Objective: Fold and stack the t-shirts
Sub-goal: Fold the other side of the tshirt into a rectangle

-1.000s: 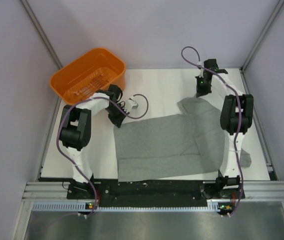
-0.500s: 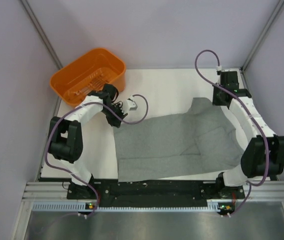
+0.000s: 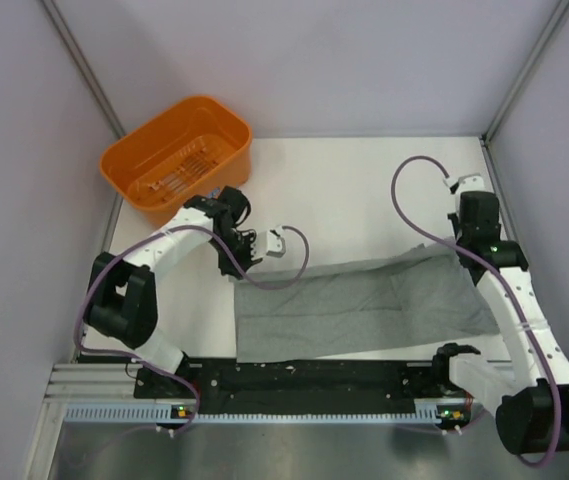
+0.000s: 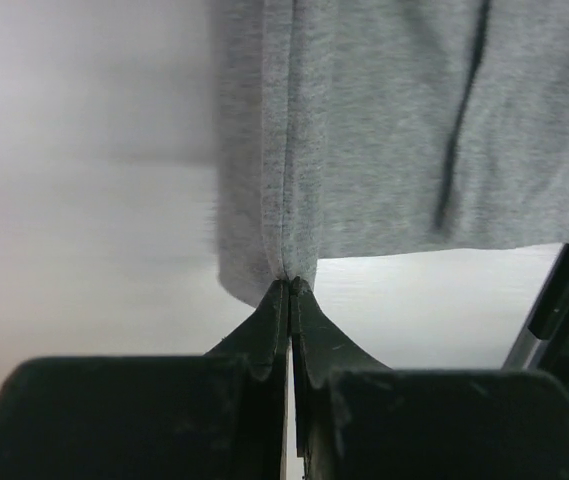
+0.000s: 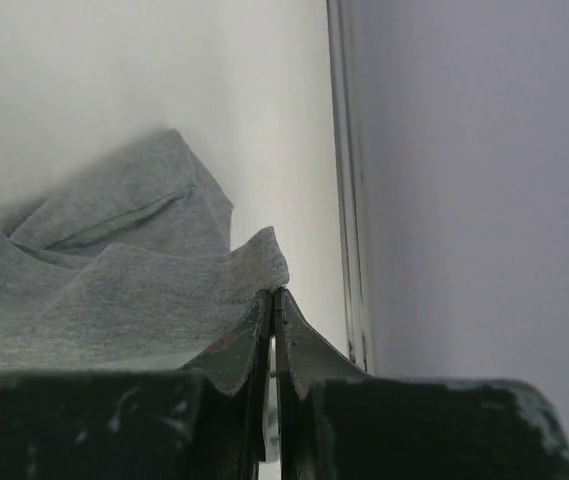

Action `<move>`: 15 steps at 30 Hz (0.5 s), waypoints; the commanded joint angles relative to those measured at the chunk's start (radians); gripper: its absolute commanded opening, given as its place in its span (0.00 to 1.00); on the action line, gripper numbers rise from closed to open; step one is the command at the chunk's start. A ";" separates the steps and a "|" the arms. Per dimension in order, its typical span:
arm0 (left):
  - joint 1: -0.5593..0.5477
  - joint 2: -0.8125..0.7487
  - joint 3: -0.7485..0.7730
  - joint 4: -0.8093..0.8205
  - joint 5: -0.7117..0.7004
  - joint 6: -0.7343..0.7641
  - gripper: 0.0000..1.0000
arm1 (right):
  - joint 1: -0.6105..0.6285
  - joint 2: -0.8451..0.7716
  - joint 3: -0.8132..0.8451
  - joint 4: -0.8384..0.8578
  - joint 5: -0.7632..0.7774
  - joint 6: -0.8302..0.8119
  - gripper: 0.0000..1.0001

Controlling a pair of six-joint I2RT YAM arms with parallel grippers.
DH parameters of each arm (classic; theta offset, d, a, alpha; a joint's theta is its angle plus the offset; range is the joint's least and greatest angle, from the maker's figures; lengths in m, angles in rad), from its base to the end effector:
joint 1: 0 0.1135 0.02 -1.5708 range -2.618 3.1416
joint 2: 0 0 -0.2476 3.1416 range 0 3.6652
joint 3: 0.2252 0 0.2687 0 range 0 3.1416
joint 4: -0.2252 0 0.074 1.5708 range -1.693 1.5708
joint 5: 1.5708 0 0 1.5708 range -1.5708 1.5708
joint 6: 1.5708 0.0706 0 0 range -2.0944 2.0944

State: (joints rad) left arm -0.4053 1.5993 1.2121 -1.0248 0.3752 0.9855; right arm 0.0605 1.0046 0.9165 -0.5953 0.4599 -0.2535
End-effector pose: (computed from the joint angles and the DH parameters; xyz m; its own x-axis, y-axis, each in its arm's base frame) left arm 0.2787 -0.1477 0.1797 -0.1511 0.9088 -0.3890 0.9885 0.1352 -0.0681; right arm 0.2612 -0.0156 0.2725 -0.6827 -0.2665 -0.6804 0.1221 0.8764 -0.4658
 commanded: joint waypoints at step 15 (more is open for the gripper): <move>-0.118 0.027 -0.168 -0.067 0.045 0.042 0.00 | 0.013 0.121 -0.108 -0.195 -0.056 -0.190 0.00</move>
State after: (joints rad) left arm -0.5095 1.6020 1.0466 -1.0744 0.4011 1.0237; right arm 0.0616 1.0756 0.8124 -0.7345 0.4049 -0.4160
